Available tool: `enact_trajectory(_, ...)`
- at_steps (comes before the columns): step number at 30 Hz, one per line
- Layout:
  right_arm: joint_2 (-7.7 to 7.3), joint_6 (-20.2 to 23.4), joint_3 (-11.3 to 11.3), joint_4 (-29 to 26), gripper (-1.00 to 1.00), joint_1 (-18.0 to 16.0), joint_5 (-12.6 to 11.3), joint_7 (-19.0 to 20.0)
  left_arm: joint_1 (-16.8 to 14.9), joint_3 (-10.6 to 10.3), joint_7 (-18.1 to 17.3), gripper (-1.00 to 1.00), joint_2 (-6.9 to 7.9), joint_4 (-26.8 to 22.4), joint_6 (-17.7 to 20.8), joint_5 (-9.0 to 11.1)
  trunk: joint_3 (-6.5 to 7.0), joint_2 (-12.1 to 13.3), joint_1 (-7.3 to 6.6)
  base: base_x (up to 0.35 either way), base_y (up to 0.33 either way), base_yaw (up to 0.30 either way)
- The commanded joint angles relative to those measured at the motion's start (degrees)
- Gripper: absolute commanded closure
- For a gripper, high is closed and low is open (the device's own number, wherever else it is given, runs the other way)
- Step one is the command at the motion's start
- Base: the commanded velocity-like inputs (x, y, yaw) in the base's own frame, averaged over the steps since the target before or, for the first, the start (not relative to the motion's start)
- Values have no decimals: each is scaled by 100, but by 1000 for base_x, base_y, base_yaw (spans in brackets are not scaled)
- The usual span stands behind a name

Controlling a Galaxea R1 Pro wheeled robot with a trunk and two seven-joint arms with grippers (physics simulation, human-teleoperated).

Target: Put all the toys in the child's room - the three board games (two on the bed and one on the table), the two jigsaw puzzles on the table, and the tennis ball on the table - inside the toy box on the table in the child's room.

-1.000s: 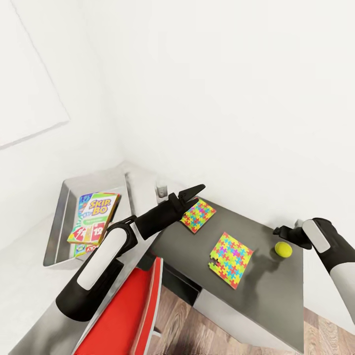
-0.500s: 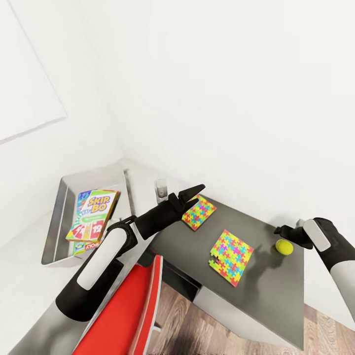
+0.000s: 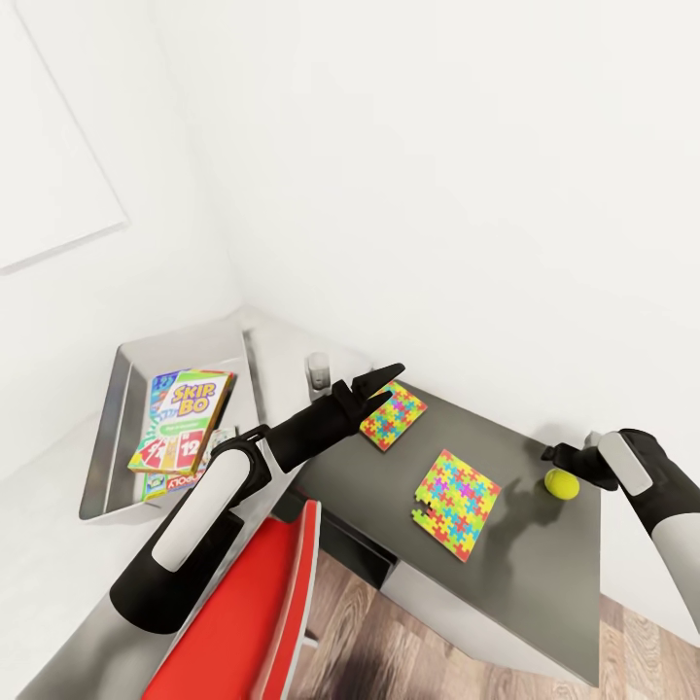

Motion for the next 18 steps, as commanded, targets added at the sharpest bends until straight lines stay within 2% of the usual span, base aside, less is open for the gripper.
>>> enact_trajectory(1, -5, 11, 20, -7, -100, -4, -59, -52, -5, -4, -7, -100, 3, 0, 9, 22, -12, -10, 3, 0, 0, 0)
enact_trajectory(8, -7, -43, 16, -7, -100, -7, 4, -56, -7, -6, -8, -100, 1, 0, 9, 22, -21, -10, 3, 0, 0, 0)
enact_trajectory(18, -10, -156, 14, 0, -100, -13, 315, -60, -9, -7, -6, -100, 3, 0, 9, 22, -36, -10, 3, 0, 0, 0)
